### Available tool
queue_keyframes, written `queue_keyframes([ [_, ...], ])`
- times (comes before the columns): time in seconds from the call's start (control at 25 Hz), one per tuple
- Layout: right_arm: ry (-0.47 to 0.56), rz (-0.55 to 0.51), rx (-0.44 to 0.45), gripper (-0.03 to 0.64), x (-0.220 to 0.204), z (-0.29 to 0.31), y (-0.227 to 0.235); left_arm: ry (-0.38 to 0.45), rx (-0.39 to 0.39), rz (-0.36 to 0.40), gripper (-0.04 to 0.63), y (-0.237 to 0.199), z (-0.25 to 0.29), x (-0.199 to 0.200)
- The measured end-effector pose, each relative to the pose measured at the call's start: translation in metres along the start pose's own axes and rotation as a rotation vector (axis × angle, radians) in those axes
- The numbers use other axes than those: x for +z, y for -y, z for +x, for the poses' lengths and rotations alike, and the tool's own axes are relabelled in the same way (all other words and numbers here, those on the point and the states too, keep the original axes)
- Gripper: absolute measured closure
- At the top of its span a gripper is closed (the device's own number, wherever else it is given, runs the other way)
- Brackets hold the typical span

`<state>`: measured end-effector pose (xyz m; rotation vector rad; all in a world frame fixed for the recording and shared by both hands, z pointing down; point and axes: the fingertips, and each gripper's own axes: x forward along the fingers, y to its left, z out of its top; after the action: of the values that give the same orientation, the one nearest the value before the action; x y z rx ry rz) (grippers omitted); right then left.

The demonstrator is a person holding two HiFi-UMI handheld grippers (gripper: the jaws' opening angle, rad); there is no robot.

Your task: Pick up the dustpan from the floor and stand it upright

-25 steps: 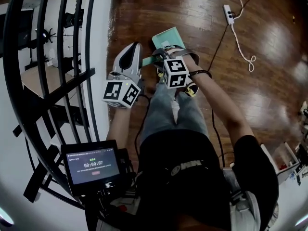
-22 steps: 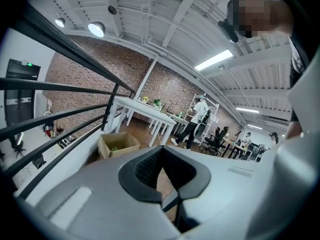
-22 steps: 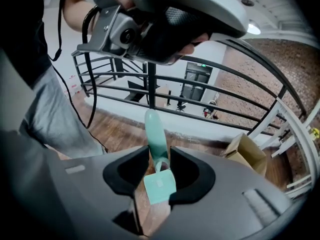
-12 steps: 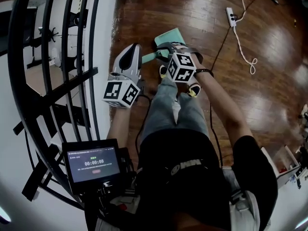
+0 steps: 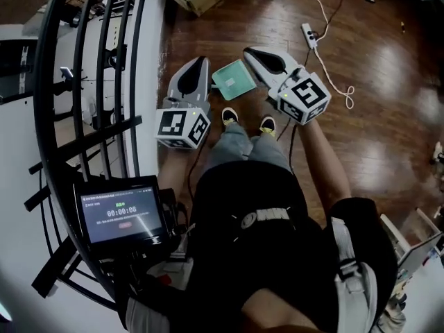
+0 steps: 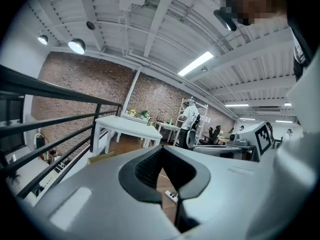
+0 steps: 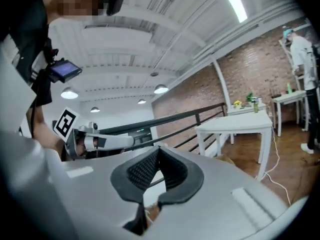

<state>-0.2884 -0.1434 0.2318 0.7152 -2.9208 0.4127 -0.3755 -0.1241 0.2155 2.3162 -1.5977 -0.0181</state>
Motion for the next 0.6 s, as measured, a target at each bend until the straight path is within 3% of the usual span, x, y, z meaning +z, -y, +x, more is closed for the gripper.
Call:
queue_keyframes([
  [0.16, 0.053, 0.086, -0.049, 0.614, -0.016, -0.039, 0.013, 0.059, -0.062, 0.071, 0.575, 0.048, 0.02, 0.011],
  [0.28, 0.085, 0.117, -0.047, 0.614, -0.011, -0.065, 0.013, 0.066, -0.059, 0.052, 0.575, 0.081, 0.024, 0.017],
  [0.44, 0.125, 0.155, -0.018, 0.612, 0.016, -0.062, 0.024, 0.071, -0.036, 0.032, 0.575, 0.084, 0.035, 0.033],
  [0.6, 0.144, 0.193, 0.029, 0.612, 0.016, -0.054, 0.023, 0.063, -0.012, 0.055, 0.575, 0.08, 0.038, 0.034],
])
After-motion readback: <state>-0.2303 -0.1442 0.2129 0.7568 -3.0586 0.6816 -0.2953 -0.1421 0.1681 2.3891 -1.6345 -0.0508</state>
